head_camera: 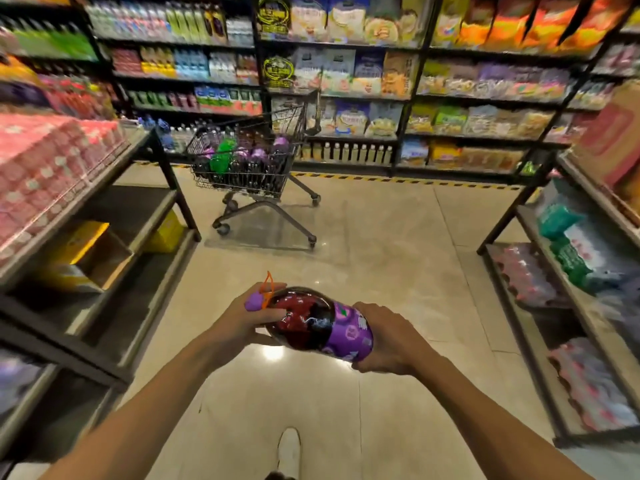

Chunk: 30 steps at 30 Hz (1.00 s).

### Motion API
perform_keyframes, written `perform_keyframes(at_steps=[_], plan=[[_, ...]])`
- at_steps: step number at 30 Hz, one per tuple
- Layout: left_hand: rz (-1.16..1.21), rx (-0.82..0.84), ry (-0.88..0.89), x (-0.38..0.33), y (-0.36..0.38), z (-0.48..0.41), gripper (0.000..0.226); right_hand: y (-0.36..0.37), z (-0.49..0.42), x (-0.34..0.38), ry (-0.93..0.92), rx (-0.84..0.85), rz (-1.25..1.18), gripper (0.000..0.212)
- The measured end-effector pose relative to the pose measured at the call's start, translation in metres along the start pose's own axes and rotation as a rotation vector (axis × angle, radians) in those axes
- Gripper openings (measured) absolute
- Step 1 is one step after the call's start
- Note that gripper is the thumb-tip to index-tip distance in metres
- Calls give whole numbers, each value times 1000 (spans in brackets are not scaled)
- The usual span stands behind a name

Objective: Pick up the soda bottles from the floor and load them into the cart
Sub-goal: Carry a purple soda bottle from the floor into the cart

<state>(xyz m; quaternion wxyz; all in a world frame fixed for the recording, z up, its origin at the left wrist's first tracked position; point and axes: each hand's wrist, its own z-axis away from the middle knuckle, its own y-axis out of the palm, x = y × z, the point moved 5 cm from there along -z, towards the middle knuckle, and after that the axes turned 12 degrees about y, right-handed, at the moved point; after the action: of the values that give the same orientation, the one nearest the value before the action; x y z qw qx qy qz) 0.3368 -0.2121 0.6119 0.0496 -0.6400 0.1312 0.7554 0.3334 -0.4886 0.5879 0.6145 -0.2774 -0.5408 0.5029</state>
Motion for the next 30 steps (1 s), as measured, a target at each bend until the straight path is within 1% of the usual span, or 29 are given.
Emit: perform_keyframes(at_steps=[4, 12, 17, 19, 22, 27, 30], plan=[[7, -42, 0, 0, -33, -38, 52, -8, -59, 13, -34, 44, 24, 77], [95, -85, 0, -16, -100, -128, 52, -34, -174, 47, -34, 97, 77, 82], [84, -93, 25, -41, -143, -183, 51, -59, -251, 76, -72, 76, 89, 89], [97, -104, 25, -48, -161, -205, 56, -64, -280, 85, -85, 74, 86, 91], [99, -123, 28, -61, -191, -241, 69, -75, -332, 98, -124, 74, 77, 94], [122, -195, 21, -76, -236, -308, 60, -90, -427, 119, -204, 82, 102, 85], [121, -220, 19, -86, -260, -349, 62, -99, -487, 126, -236, 88, 99, 83]])
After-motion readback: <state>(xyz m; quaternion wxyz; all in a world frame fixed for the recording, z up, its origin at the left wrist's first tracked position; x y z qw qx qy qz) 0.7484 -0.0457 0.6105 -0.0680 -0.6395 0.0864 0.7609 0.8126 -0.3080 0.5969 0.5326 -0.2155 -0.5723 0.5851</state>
